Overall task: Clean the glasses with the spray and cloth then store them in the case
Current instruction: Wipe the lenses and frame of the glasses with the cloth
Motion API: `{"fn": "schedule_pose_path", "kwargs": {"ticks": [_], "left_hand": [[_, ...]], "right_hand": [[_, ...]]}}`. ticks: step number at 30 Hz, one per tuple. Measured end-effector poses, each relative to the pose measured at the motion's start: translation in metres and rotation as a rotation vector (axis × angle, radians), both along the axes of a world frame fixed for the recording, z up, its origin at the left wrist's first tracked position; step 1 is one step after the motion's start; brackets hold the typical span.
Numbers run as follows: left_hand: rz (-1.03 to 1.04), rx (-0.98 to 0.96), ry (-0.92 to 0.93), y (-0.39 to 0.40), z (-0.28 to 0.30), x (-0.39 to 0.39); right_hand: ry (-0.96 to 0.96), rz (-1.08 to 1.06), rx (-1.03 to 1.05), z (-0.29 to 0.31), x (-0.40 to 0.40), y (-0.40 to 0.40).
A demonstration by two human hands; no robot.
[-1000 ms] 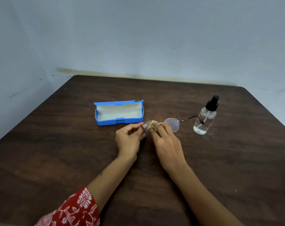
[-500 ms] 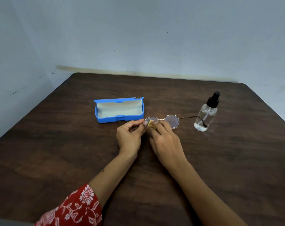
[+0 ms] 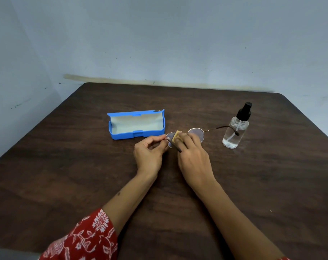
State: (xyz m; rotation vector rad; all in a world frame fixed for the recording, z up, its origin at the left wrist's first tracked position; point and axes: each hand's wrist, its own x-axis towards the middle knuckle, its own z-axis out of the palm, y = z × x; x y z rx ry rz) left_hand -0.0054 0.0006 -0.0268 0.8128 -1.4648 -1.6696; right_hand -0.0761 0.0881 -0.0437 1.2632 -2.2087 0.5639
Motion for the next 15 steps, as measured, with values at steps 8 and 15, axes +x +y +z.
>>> {"fn": "schedule_pose_path", "kwargs": {"ticks": [8,15], "left_hand": [[-0.002,-0.016,-0.01,-0.0004,-0.0017,0.0],[-0.005,-0.034,-0.026,0.0006,-0.0015,0.0009]], "right_hand": [[0.003,0.06,-0.016,0.0002,0.0066,-0.0007],[-0.014,0.026,-0.005,0.0023,0.0048,-0.001]]}}
